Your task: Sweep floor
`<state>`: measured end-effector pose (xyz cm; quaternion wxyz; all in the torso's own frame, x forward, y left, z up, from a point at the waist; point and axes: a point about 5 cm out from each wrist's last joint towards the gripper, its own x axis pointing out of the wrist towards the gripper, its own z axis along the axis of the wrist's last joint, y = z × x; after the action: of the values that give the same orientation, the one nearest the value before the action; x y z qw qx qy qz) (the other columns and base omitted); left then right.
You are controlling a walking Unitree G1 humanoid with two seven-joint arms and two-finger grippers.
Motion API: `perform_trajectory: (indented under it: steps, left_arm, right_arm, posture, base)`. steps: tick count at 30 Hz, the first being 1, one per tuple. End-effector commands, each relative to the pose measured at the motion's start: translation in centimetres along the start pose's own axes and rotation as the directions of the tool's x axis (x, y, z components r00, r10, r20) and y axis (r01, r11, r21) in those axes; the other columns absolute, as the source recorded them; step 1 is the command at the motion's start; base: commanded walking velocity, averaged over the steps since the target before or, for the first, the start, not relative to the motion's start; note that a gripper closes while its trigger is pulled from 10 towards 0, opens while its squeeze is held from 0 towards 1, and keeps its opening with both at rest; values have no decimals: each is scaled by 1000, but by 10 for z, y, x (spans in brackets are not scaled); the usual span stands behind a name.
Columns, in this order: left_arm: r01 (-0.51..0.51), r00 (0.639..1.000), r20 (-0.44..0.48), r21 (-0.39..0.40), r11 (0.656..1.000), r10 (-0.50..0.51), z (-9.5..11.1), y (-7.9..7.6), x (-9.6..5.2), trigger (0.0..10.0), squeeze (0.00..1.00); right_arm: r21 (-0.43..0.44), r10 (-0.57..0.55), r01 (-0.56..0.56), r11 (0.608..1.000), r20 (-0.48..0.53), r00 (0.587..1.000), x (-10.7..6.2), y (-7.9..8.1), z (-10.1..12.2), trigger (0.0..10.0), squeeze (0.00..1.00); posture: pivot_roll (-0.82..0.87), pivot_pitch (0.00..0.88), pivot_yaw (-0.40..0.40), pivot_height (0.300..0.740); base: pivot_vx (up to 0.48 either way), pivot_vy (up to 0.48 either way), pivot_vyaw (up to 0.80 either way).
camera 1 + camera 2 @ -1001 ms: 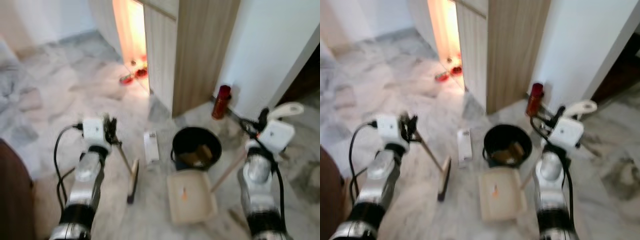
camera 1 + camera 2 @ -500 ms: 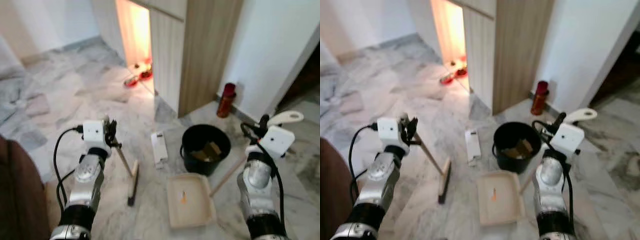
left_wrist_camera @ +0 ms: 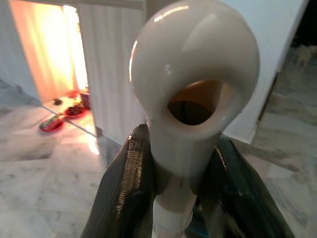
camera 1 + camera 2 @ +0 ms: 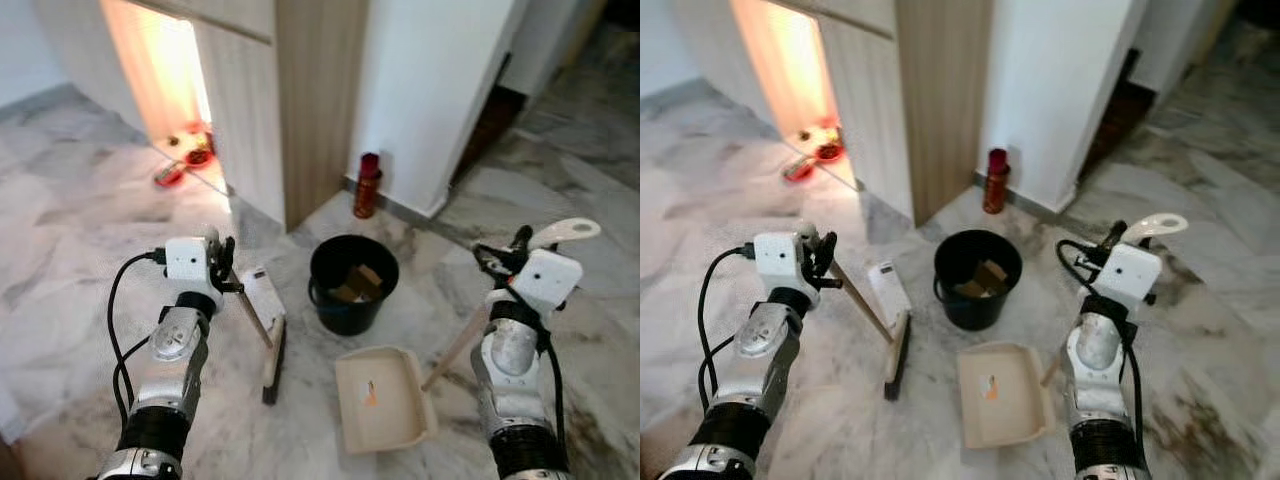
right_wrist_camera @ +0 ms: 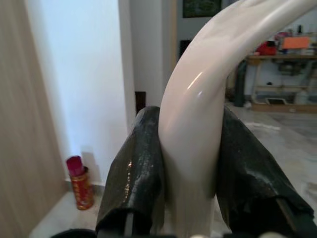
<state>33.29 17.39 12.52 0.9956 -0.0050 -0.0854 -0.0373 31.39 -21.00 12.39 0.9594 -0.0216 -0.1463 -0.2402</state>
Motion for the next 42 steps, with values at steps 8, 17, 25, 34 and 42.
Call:
perform_trajectory:
  steps: [8,17,25,34,42]
  left_arm:
    - [13,999,39,12,1000,-13,10,-1,4,10000,0]
    - [19,999,42,14,1000,-19,11,-1,5,10000,0]
    - [21,999,43,16,1000,-22,12,-1,6,10000,0]
    - [22,999,43,16,1000,-23,12,-1,5,10000,0]
    - [17,999,44,17,1000,-18,12,0,5,10000,0]
  right_arm:
    - [50,-9,8,999,19,1000,3,2,6,10000,0]
    - [39,1,-2,999,30,1000,1,6,7,10000,0]
    - [57,2,-4,998,23,1000,2,9,7,10000,0]
    - [44,0,-1,999,35,999,1,7,7,10000,0]
    - [56,0,-1,998,27,1000,1,8,7,10000,0]
  posture:
    - [53,62,24,740]
    - [52,41,27,740]
    - [53,45,32,740]
    - [61,57,32,740]
    - [67,64,29,740]
  base:
    - [0,296,-273]
    - [0,296,-293]
    - [0,298,-300]
    - [0,297,-476]
    - [0,298,0]
